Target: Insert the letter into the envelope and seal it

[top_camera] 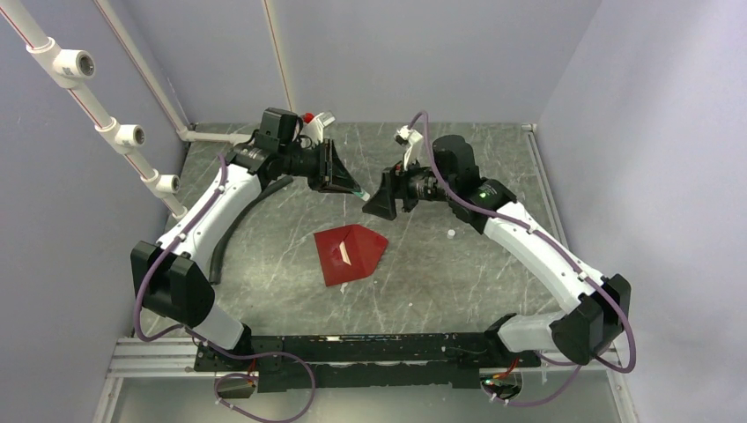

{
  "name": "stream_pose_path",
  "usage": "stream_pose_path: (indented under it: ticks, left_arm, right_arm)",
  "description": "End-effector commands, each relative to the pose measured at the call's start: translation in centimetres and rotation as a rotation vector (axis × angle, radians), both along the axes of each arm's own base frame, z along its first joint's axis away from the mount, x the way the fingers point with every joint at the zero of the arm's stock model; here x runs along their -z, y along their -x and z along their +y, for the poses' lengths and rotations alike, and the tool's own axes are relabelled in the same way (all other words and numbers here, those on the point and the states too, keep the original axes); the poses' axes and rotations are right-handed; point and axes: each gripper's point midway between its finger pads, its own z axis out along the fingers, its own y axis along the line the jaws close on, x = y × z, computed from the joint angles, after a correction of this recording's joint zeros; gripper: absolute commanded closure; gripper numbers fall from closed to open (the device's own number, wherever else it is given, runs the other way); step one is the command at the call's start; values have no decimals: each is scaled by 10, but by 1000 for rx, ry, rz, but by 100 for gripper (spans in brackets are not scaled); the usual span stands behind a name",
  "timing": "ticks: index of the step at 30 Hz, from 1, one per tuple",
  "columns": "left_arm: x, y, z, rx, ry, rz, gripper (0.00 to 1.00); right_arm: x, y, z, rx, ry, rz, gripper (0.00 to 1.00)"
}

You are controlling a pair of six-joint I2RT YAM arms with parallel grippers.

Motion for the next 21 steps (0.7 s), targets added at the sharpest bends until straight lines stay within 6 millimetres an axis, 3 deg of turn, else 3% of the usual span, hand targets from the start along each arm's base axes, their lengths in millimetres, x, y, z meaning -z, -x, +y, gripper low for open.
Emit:
stream_pose_path:
  ticks: [1,6,10,14,17,21]
  left_arm:
    - [-24,16,-7,114,77,-50,98]
    - [-30,23,-9,137,116,-40,97]
    - [-35,26,-11,149,150,-38,96]
    - [-37,29,-11,174,161,-37,92]
    - [-39,29,-10,169,151,-53,86]
    - [-42,25,-10,143,144,-68,68]
  right_arm:
    - [-32,11,23,-141,-93,-147,22]
    - [-28,5,31,-139,-60,-157,27]
    - [-31,5,36,-165,-69,-164,49]
    - [-37,5,39,-178,-92,-182,61]
    - [-39,5,40,-173,-104,-183,70]
    - [-44,6,41,-157,-148,-171,81]
